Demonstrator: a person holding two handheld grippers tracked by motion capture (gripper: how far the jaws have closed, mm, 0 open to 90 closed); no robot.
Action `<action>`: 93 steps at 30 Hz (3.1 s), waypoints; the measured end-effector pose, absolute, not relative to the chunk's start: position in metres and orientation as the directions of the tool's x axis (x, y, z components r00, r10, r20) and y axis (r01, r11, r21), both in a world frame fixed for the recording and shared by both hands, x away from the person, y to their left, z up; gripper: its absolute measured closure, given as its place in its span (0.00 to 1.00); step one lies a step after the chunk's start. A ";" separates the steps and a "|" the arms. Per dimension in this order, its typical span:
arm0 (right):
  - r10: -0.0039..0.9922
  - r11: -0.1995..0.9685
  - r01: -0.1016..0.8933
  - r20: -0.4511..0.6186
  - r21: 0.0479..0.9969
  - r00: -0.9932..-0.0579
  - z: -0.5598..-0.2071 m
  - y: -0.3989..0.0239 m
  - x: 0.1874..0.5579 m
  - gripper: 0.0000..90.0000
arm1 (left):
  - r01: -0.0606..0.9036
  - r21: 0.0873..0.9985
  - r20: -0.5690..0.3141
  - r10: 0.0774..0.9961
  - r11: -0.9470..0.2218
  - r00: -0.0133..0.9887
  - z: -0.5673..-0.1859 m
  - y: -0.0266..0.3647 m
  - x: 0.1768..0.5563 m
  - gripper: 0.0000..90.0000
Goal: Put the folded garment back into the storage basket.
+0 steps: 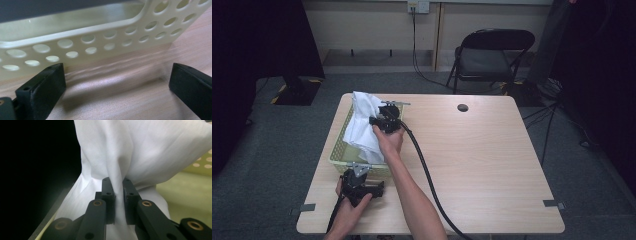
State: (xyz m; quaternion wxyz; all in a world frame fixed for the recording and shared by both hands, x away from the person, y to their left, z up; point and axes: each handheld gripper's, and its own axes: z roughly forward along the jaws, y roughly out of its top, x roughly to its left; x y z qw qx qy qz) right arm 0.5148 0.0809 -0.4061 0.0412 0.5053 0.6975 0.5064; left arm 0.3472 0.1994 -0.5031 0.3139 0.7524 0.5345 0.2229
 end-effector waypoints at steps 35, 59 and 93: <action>0.809 0.070 0.738 0.394 0.672 -0.436 -0.423 0.091 0.521 0.92 | 0.665 0.710 0.000 0.944 -0.232 0.329 -0.503 0.199 0.347 0.00; 0.811 0.093 0.739 0.380 0.667 -0.445 -0.422 0.095 0.522 0.81 | 0.664 0.711 0.001 0.944 -0.232 0.330 -0.503 0.199 0.347 0.00; 0.716 0.127 0.624 0.364 0.771 -0.596 -0.399 0.069 0.494 0.14 | 0.664 0.710 0.000 0.944 -0.232 0.330 -0.503 0.199 0.347 0.00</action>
